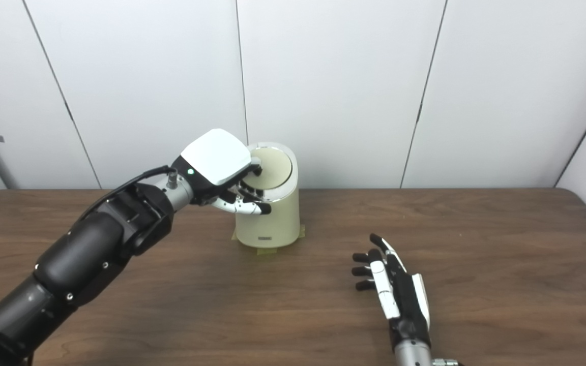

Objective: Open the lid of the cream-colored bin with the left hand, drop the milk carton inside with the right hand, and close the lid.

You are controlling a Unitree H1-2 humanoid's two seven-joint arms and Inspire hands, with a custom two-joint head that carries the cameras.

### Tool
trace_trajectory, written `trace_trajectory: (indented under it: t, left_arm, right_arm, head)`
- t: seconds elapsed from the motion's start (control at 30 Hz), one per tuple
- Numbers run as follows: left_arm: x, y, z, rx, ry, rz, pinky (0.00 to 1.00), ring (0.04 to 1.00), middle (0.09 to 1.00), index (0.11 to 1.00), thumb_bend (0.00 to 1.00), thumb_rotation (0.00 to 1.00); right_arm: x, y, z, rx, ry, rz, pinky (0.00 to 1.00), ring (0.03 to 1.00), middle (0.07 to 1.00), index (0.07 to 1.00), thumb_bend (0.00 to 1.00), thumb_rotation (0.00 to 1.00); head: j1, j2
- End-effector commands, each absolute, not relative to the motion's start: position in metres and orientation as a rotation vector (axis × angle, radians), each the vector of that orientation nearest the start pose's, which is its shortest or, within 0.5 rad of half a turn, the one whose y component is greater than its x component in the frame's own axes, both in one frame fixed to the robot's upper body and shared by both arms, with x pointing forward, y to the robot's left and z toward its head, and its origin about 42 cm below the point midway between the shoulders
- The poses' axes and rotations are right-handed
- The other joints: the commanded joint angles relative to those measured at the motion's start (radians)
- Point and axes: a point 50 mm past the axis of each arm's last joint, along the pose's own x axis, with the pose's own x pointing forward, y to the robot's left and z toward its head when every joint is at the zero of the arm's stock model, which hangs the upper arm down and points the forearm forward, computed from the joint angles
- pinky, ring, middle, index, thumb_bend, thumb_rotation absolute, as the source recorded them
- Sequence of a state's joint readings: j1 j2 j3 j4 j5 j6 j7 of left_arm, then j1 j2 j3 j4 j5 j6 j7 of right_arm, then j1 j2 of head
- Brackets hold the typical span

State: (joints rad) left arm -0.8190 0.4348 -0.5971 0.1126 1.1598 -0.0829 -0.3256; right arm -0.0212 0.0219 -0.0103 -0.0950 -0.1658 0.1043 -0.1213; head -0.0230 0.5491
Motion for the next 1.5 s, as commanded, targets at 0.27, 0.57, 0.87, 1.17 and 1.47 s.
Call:
trace_trajectory:
  t: [0.27, 0.57, 0.87, 1.17, 1.47]
  left_arm:
    - [0.447, 0.140, 0.300, 1.925, -0.696, -0.485, 0.55, 0.658, 0.691, 0.727, 0.56, 0.96]
    - [0.444, 0.136, 0.288, 1.920, -0.690, -0.555, 0.49, 0.577, 0.631, 0.720, 0.51, 0.90]
    - [0.449, 0.139, 0.278, 1.924, -0.615, -0.605, 0.55, 0.642, 0.679, 0.729, 0.52, 0.95]
    - [0.444, 0.142, 0.293, 1.787, -0.665, -0.547, 0.54, 0.648, 0.681, 0.757, 0.52, 0.91]
    - [0.434, 0.162, 0.324, 1.319, -0.794, -0.271, 0.59, 0.698, 0.751, 0.816, 0.47, 0.80]
  right_arm:
    - [0.288, -0.210, 0.125, -0.152, -0.032, -0.161, 0.49, 0.599, 0.676, 0.888, 0.43, 0.92]
    - [0.288, -0.208, 0.128, -0.140, -0.035, -0.165, 0.49, 0.585, 0.667, 0.888, 0.42, 0.91]
    - [0.289, -0.208, 0.132, -0.129, -0.047, -0.160, 0.48, 0.563, 0.651, 0.878, 0.38, 0.89]
    - [0.290, -0.211, 0.131, -0.144, -0.048, -0.166, 0.47, 0.552, 0.644, 0.881, 0.38, 0.92]
    - [0.291, -0.213, 0.131, -0.131, -0.061, -0.160, 0.46, 0.540, 0.618, 0.858, 0.42, 0.91]
  head:
    - [-0.002, 0.011]
    - [-0.010, 0.018]
    - [-0.020, 0.020]
    - [-0.019, 0.020]
    - [-0.015, 0.018]
